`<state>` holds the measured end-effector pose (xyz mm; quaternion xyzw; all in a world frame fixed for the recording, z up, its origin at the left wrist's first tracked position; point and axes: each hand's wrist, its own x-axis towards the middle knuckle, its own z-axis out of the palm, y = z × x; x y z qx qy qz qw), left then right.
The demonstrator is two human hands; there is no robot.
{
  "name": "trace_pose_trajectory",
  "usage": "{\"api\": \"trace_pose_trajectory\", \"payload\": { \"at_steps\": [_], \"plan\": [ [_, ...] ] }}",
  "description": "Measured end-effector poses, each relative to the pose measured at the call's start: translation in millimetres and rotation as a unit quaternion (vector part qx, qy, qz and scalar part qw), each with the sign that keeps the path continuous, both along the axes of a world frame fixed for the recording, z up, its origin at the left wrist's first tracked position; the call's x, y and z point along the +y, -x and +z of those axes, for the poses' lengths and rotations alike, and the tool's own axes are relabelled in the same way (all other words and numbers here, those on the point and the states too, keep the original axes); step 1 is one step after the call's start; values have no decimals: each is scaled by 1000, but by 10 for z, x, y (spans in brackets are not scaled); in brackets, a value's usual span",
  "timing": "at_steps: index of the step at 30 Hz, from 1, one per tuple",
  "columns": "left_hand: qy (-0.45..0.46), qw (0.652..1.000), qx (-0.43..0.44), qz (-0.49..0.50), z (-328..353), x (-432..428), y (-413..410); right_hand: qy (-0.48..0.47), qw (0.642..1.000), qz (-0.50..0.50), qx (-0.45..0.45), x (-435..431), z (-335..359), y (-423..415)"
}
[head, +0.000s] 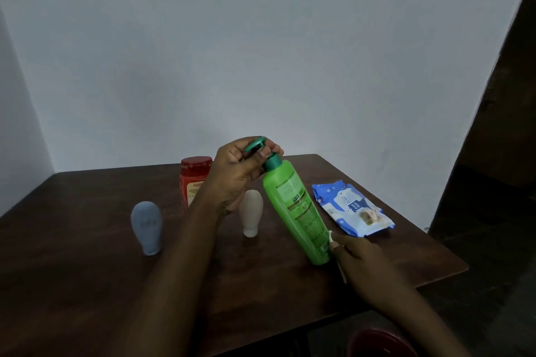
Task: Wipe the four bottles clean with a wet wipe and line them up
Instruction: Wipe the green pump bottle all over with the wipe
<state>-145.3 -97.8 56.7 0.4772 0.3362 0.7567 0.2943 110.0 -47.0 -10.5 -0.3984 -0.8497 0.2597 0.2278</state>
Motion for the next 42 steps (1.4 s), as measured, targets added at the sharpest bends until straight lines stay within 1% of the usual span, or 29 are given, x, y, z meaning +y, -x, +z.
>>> {"api": "trace_pose_trajectory", "payload": {
  "at_steps": [3,5,8,12,14,16,19,22,25,28,30,31,34,37,39,42],
  "plan": [
    [5,1000,-1,6,-11,-1,2,10,1000,-14,-8,33,28,62],
    [5,1000,-2,5,2,-3,7,-9,1000,-2,8,8,114,159],
    [2,1000,1,5,17,-18,-2,-34,995,33,88,-75,293,362],
    [3,1000,8,14,-9,-15,32,-45,970,116,209,-126,482,659],
    [6,1000,15,22,-20,-5,51,-53,961,133,237,-111,479,752],
    [6,999,23,27,-29,2,62,-77,963,120,231,-133,399,771],
    [8,999,18,36,-43,12,89,-92,971,60,210,-207,134,670],
    [12,999,5,47,-31,29,122,-59,988,-7,140,-223,-83,442],
    [19,998,13,60,-40,19,109,-16,997,-34,69,-157,-145,223],
    [25,997,19,72,-44,-13,63,10,998,-34,51,-156,-159,153],
    [25,996,24,77,-26,-34,18,5,997,-41,64,-194,-173,200],
    [24,996,29,83,-10,-36,-9,-3,995,-40,88,-219,-175,250],
    [20,992,55,114,32,-33,-98,-62,978,-3,201,-356,-112,453],
    [20,987,81,141,48,-36,-125,-130,953,48,270,-512,26,671],
    [18,984,93,152,56,-52,-113,-173,941,63,285,-581,91,808],
    [14,982,97,159,57,-67,-96,-268,930,48,246,-589,86,952]
  ]
}}
